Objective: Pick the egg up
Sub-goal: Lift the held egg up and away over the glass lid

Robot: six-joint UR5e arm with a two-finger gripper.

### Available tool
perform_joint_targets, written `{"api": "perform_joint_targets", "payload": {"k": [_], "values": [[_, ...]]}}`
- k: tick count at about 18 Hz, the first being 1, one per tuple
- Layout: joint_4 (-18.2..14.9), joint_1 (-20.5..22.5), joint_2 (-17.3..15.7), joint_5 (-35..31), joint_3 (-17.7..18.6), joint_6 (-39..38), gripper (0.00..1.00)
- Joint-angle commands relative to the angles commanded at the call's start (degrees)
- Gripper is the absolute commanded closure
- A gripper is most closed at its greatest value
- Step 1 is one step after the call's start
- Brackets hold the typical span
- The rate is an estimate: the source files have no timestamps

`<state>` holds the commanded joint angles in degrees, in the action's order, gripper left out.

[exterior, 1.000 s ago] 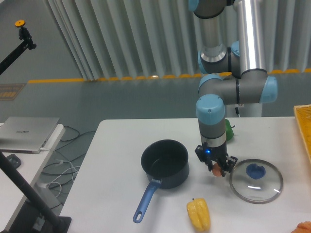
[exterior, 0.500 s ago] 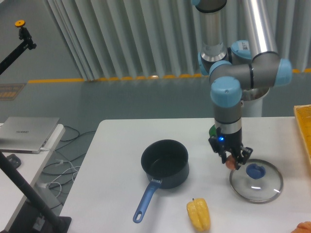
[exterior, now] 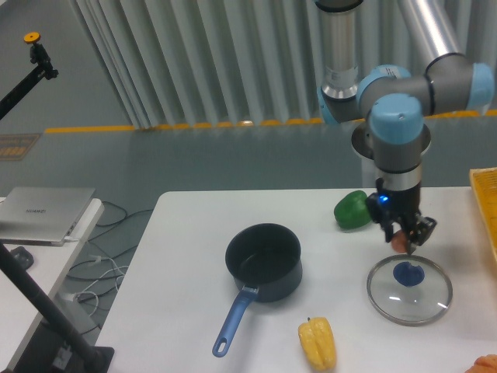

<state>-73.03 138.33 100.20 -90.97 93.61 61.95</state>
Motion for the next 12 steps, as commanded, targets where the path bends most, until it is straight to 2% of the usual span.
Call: {"api": "perform_joint_targets", "payload": {"k": [3, 7, 12], "values": [[-0.8, 2.0, -0.5, -0.1, -0.2, 5.4, 0.70], [-3.6, 4.5, -0.5, -2.0, -0.5, 11.1, 0.69], [-4.1, 5.8, -0.6, -2.6, -1.2, 12.8, 0.69]]}}
